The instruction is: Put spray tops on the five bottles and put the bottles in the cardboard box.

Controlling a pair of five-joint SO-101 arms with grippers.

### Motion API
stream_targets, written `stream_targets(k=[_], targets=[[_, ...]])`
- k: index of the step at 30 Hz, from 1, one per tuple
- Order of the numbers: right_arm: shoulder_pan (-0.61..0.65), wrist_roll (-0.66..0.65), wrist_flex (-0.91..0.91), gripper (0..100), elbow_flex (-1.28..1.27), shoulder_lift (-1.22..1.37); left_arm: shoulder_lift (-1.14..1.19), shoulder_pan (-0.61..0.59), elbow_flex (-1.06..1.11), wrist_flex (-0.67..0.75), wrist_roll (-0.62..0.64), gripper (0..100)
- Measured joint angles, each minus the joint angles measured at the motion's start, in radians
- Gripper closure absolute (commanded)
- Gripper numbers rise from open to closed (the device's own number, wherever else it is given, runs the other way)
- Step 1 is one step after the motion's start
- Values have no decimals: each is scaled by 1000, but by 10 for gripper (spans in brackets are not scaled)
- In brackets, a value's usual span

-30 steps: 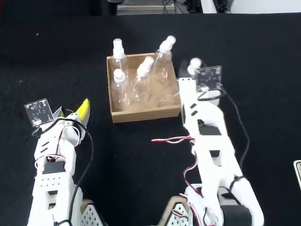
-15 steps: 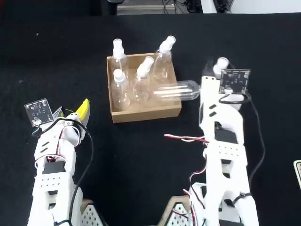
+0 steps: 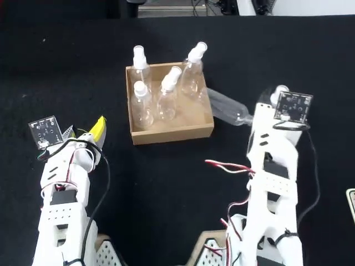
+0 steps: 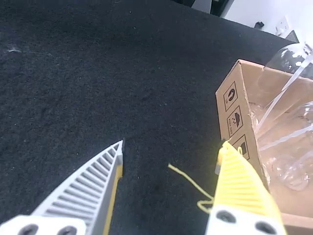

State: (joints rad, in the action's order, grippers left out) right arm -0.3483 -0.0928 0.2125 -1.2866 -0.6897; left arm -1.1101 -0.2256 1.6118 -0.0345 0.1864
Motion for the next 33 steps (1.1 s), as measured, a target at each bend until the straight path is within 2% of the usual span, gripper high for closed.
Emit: stream_targets(k=[5,8,15,19,25,30,33], targets=[[-69,-3,0,956,0,0,0,0,0,0,0,712],[-104,-49,-8,956,0,0,0,0,0,0,0,712],[-160,-106,-181,956,77,0,0,0,0,0,0,712],[-181,-106,-215,956,120,0,0,0,0,0,0,712],[-183,-106,-216,956,120,0,0,0,0,0,0,712],[-103,-100,-216,956,129,0,0,0,0,0,0,712],[-60,-44,-216,956,161,0,0,0,0,0,0,712]])
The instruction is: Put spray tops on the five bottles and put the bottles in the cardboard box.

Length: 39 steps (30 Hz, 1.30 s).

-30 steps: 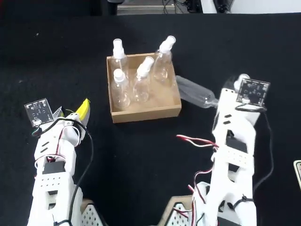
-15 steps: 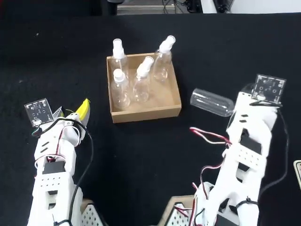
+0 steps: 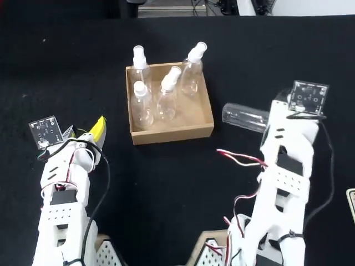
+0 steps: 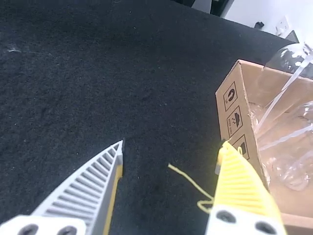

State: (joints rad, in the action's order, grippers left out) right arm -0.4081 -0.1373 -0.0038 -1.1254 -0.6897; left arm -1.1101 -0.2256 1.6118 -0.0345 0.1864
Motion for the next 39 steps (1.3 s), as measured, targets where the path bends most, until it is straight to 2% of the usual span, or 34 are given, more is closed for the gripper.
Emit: stream_targets(k=[7,13,21,29,39], targets=[[58,103,21,956,18,0,0,0,0,0,0,712],[144,107,130,956,18,0,0,0,0,0,0,712],[219,107,161,956,18,3,0,0,0,0,0,712],[219,107,319,987,100,265,0,0,0,0,0,712],[252,107,331,988,219,388,0,0,0,0,0,712]])
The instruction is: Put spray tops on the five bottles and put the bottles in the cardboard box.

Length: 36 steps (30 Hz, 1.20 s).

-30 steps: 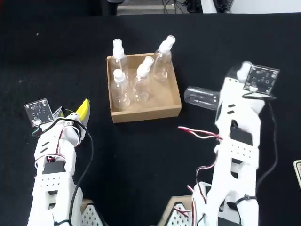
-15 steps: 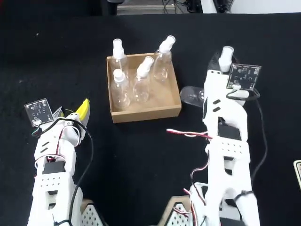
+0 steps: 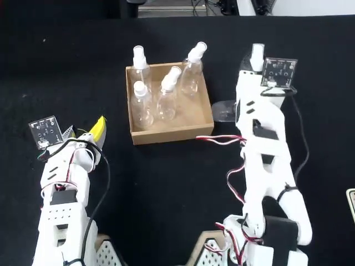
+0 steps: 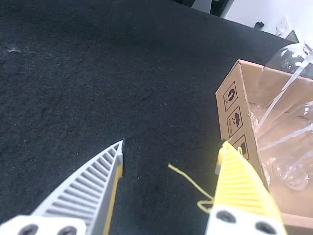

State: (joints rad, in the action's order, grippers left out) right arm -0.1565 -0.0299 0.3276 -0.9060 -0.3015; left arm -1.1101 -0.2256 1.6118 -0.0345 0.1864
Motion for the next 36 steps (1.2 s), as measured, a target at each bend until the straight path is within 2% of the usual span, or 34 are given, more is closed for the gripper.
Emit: stream_targets(k=[5,13,16,23,29,36], targets=[[2,12,0,988,46,15,0,0,0,0,0,712],[23,132,3,988,32,15,0,0,0,0,0,712],[21,133,12,988,12,8,0,0,0,0,0,712],[34,91,169,988,14,17,0,0,0,0,0,712],[61,69,186,988,75,161,0,0,0,0,0,712],[61,68,186,988,146,212,0,0,0,0,0,712]])
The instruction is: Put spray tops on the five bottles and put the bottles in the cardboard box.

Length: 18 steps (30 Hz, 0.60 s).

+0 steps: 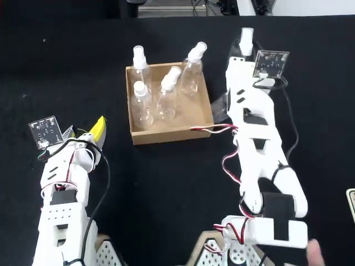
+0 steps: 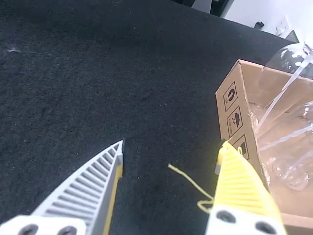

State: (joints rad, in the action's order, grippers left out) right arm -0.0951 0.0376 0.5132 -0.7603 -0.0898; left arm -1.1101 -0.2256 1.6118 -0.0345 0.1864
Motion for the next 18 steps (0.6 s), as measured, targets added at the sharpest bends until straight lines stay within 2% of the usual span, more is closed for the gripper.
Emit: stream_targets(k=[9,18], targets=[[0,0,43,987,-17,0,0,0,0,0,0,712],[0,0,529,988,-284,-2,0,0,0,0,0,712]])
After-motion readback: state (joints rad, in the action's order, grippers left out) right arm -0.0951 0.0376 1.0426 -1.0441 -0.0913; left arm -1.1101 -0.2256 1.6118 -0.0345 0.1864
